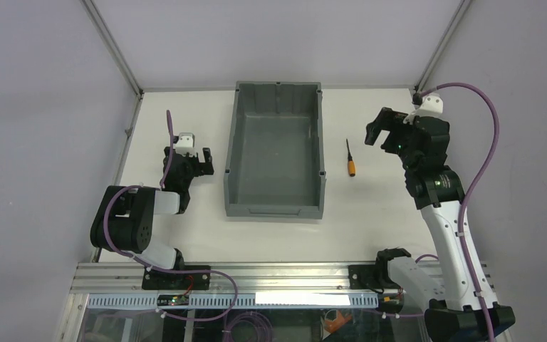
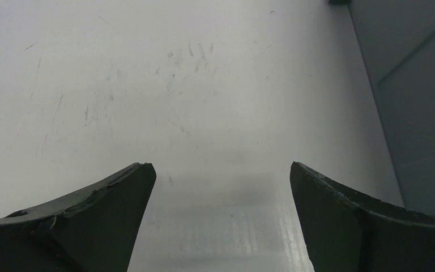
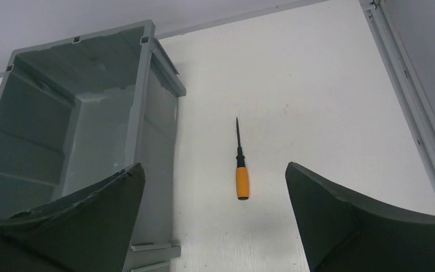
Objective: Put the screwdriver in the bin
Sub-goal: Pick up the screwdriver from the center of the board.
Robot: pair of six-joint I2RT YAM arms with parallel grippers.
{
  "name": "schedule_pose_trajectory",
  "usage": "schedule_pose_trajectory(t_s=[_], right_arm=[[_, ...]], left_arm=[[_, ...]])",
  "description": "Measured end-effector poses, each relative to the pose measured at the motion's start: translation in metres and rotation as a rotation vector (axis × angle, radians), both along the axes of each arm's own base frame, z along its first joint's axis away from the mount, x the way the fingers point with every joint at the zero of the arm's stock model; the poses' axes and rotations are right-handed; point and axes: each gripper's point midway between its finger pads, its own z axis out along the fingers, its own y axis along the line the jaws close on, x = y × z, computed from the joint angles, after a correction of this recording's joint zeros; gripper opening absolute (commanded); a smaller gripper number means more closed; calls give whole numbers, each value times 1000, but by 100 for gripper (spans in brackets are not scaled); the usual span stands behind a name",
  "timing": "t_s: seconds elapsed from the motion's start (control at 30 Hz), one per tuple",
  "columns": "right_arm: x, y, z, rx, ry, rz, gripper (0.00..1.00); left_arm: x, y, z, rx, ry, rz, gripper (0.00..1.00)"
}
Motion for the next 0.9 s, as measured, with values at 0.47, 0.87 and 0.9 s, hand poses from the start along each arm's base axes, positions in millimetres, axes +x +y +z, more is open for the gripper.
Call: schedule_pose_trajectory(t_s=[0.47, 0.87, 0.9], right_arm=[[-1, 1, 2, -4, -6, 8, 99], [25, 3, 0, -29, 136, 3, 99], [28, 3, 0, -32, 157, 3, 99]], left_arm=[[0, 0, 0, 0, 0, 0, 99], [0, 0, 0, 0, 0, 0, 99], [0, 0, 0, 0, 0, 0, 99]])
